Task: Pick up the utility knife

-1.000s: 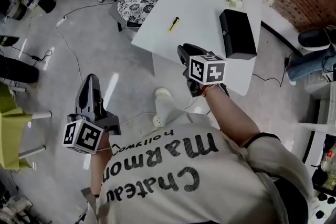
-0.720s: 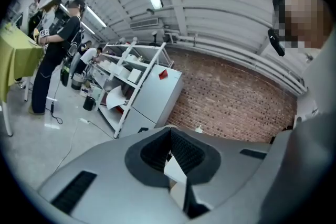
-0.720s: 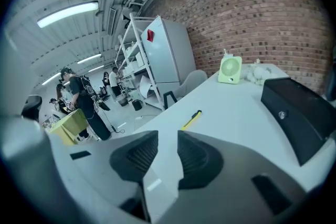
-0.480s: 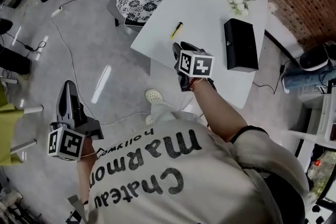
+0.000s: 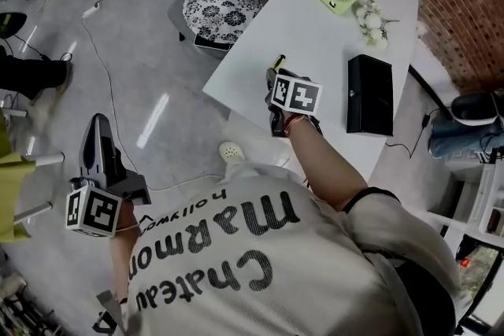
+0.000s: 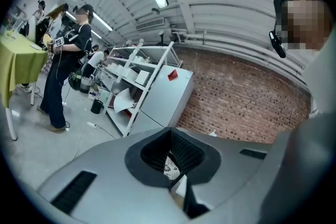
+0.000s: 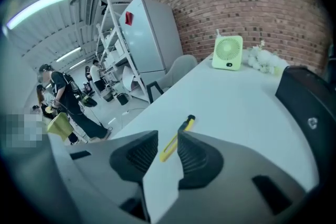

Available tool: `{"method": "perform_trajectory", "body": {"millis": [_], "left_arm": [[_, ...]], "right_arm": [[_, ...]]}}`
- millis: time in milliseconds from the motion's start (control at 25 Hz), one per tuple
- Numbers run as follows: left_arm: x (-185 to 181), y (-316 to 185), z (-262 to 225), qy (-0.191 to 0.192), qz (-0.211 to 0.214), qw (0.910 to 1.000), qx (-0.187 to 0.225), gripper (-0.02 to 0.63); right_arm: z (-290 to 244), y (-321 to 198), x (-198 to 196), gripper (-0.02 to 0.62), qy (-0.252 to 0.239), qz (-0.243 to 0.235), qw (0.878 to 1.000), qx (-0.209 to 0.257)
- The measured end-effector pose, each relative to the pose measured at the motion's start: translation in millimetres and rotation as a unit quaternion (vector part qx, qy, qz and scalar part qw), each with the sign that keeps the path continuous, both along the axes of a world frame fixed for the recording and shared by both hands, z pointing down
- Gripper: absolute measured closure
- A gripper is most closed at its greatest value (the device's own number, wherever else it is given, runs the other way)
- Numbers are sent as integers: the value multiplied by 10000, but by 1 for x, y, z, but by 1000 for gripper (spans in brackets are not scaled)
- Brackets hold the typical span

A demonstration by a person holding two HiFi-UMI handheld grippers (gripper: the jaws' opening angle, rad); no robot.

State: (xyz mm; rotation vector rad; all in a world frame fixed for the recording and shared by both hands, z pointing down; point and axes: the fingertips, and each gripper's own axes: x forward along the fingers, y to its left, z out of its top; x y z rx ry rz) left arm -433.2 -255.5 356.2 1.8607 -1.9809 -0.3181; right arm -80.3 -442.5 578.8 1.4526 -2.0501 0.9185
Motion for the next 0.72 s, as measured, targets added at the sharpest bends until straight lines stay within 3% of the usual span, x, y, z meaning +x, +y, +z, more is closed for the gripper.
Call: {"method": "perform_trajectory", "body": {"millis": [160, 440, 640, 720], "left_arm": [[-4, -17, 0, 1, -54, 10000, -19, 604], [-8, -36, 6, 7, -71, 9999, -106, 604], [-2, -42, 6, -9, -45, 9999, -125, 604], [0, -44, 5, -24, -24, 9999, -140, 604]], "right_arm": [[12, -19, 6, 459, -154, 473, 9982, -343], [26, -39, 14, 451, 104, 888, 9947, -513], [28, -39, 20, 459, 428, 879, 9937, -540], [29, -38, 21, 513, 648, 868, 9929, -483]]}}
